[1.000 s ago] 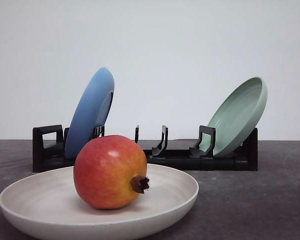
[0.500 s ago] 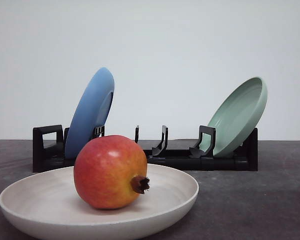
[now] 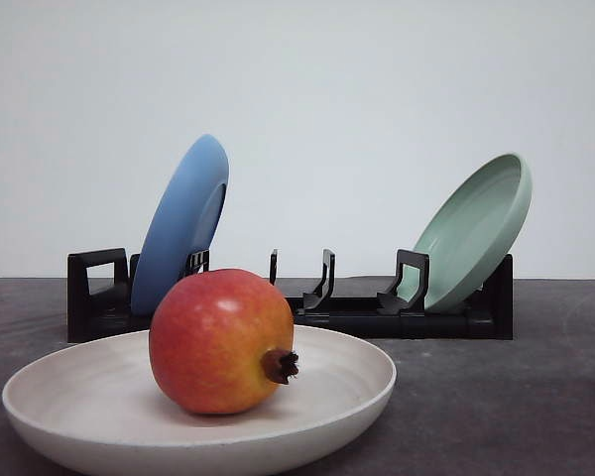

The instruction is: Place pomegranate in white plate

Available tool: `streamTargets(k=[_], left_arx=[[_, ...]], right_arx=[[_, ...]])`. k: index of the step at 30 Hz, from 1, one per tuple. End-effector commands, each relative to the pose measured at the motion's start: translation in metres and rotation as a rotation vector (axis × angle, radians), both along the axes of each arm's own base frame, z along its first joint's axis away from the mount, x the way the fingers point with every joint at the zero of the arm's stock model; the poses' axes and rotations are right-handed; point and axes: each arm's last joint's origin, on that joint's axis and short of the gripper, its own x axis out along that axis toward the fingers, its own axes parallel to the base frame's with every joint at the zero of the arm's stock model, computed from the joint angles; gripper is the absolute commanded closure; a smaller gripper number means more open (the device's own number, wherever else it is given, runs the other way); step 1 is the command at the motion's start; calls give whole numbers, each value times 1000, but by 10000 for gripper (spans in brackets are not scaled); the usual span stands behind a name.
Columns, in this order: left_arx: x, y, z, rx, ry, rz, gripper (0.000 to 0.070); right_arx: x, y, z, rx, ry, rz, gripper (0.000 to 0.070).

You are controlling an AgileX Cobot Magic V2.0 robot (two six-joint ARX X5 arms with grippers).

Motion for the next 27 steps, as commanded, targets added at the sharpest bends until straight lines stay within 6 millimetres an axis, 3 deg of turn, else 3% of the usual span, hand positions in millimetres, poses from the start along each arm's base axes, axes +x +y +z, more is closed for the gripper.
streamTargets(k=[1, 6, 12, 20, 27], left_arx=[[2, 1, 0, 8, -13, 11, 700], [24, 9, -10, 84, -99, 234, 700], [50, 29, -47, 70, -257, 401, 700], [56, 62, -106, 156, -311, 567, 700], [60, 74, -141, 198, -248, 686, 700]], right_arx=[[0, 0, 3, 11, -9, 7, 700], [0, 0, 3, 11, -9, 6, 700], [0, 0, 3, 11, -9, 6, 700], [0, 0, 3, 11, -9, 6, 700], [0, 0, 3, 11, -9, 7, 700]])
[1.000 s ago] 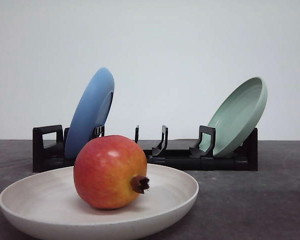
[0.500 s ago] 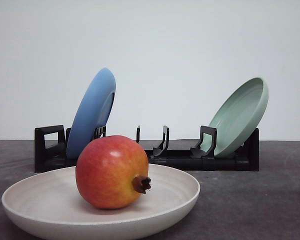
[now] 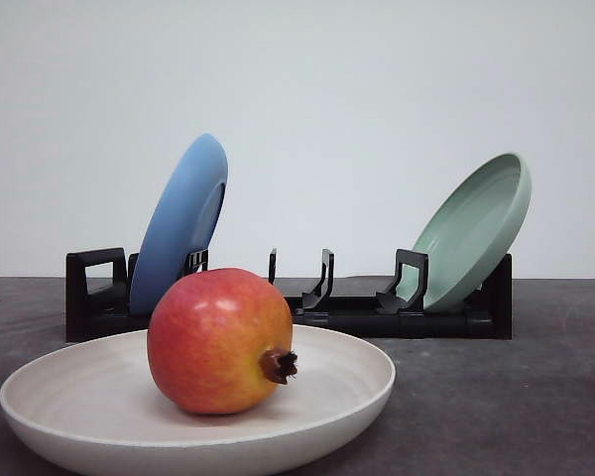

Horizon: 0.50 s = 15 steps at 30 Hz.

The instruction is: Place pomegranate in white plate

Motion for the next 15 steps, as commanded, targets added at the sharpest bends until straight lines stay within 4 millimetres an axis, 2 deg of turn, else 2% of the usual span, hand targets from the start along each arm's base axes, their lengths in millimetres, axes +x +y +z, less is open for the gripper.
streamTargets(k=[1, 7, 15], left_arx=[[1, 1, -5, 12, -4, 1, 700], [0, 1, -21, 11, -4, 4, 700], [2, 1, -23, -3, -29, 11, 700]], right_arx=[[0, 0, 3, 10, -9, 6, 700], [0, 0, 3, 10, -9, 7, 700], [0, 0, 3, 10, -9, 7, 700]])
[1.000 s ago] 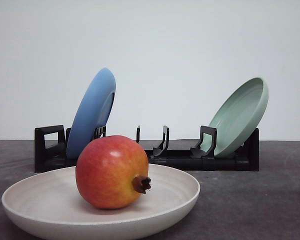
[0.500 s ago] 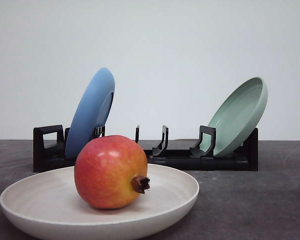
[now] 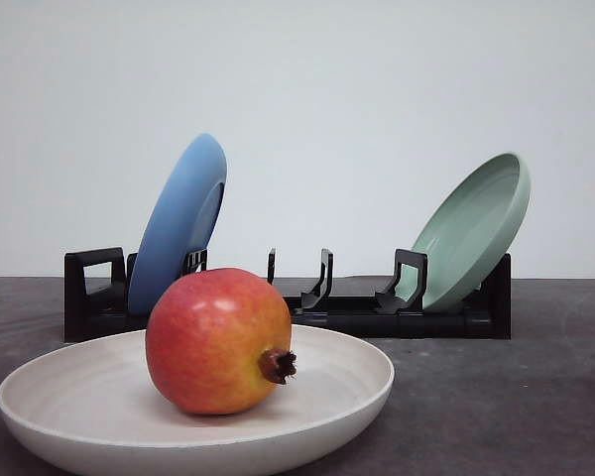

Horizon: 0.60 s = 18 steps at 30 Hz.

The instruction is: Place pomegranate in white plate

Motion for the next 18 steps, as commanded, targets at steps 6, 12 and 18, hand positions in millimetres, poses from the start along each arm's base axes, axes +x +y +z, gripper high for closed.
streamTargets(k=[6, 12, 18], left_arx=[[1, 1, -5, 27, 13, 45, 700], [1, 2, -5, 40, 13, 46, 700], [1, 1, -4, 33, 7, 46, 700]], right_arx=[[0, 0, 3, 10, -9, 7, 700], [0, 0, 3, 10, -9, 6, 700], [0, 0, 3, 10, -9, 7, 700]])
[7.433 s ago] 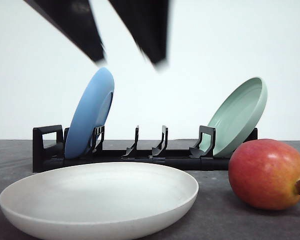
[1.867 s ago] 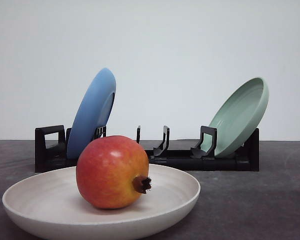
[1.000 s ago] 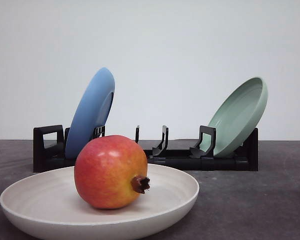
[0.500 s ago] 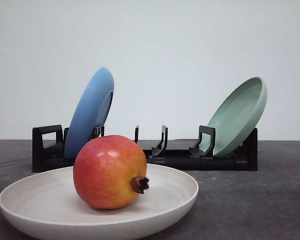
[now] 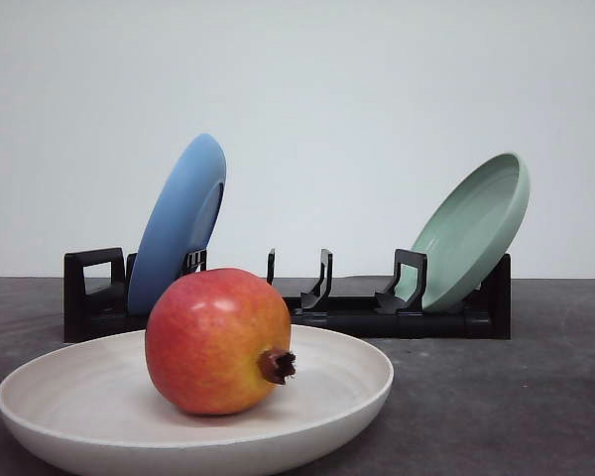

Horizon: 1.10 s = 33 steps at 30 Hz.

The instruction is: Place pomegranate in white plate

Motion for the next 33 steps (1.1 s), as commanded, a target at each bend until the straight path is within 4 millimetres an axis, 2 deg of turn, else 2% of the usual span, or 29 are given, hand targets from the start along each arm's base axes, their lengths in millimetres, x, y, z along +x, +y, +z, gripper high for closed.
streamTargets(k=[1, 20, 25, 29, 33], left_arx=[[1, 0, -4, 4, 10, 3, 700], [0, 0, -4, 4, 10, 3, 700], [0, 0, -4, 4, 10, 3, 700], [0, 0, -4, 4, 10, 3, 700], [0, 0, -4, 4, 10, 3, 700]], right_arx=[[0, 0, 3, 10, -9, 7, 700], [0, 0, 3, 11, -10, 4, 700], [4, -7, 2, -14, -39, -87, 700], [13, -18, -13, -113, -141, -234, 700], [27, -27, -41, -179, -290, -385, 700]])
